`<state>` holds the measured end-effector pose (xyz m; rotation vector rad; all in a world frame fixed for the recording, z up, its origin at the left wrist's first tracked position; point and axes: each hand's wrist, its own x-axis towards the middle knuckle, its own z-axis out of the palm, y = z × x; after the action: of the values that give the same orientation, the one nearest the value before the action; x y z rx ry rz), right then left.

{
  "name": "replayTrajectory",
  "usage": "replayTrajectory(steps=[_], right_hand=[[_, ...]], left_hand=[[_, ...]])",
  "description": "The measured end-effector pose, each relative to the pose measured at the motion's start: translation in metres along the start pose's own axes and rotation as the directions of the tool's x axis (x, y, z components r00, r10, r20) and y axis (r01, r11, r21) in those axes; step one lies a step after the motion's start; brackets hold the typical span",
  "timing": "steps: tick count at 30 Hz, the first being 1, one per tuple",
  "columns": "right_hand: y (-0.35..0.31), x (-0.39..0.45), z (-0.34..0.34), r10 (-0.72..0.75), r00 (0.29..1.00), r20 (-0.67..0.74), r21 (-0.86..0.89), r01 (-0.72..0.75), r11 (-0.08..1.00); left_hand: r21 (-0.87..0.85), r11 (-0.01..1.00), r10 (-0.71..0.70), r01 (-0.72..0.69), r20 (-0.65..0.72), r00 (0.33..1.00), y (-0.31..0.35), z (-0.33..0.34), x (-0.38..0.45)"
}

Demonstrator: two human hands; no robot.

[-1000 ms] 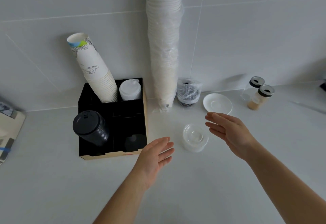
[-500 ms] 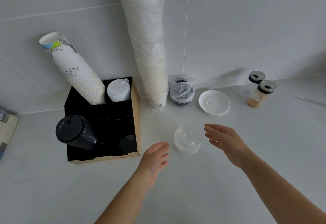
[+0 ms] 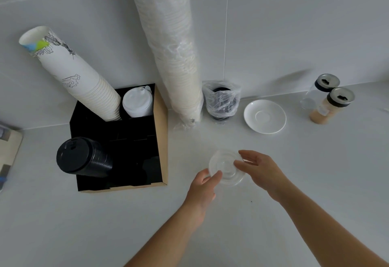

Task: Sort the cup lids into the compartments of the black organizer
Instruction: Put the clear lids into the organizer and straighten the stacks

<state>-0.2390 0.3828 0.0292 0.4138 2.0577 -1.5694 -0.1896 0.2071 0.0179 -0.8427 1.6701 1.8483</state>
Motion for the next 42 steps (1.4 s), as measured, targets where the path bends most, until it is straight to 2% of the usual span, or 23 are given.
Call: replayTrajectory(steps=[10, 16, 21, 27, 37, 42], right_hand=[[0.016, 0.025, -0.006, 0.093, 0.992, 0.079, 0.113, -0.102, 0.988], [0.013, 0.026, -0.009, 0.161, 0.98, 0.117, 0.11, -0.174, 0.979], [0.012, 0.025, -0.012, 0.147, 0.976, 0.161, 0.143, -0.171, 0.975], [0.01, 0.016, 0.0, 0.121, 0.979, 0.164, 0.169, -0.149, 0.974], [-0.007, -0.013, 0.035, 0.053, 0.978, 0.204, 0.22, -0.098, 0.971], [-0.024, -0.03, 0.052, 0.007, 0.977, 0.212, 0.24, -0.059, 0.969]], left_hand=[[0.034, 0.999, -0.037, 0.038, -0.025, 0.999, -0.006, 0.0, 0.013], [-0.004, 0.998, -0.067, 0.067, 0.003, 0.998, -0.001, 0.003, 0.013], [-0.09, 0.993, -0.073, 0.074, 0.012, 0.997, 0.002, 0.006, 0.012], [-0.17, 0.985, -0.039, 0.029, -0.056, 0.998, -0.003, -0.005, -0.001], [-0.227, 0.966, 0.1, -0.121, -0.103, 0.99, -0.01, -0.036, -0.036], [-0.285, 0.947, 0.124, -0.148, -0.102, 0.987, -0.014, -0.047, -0.056]])
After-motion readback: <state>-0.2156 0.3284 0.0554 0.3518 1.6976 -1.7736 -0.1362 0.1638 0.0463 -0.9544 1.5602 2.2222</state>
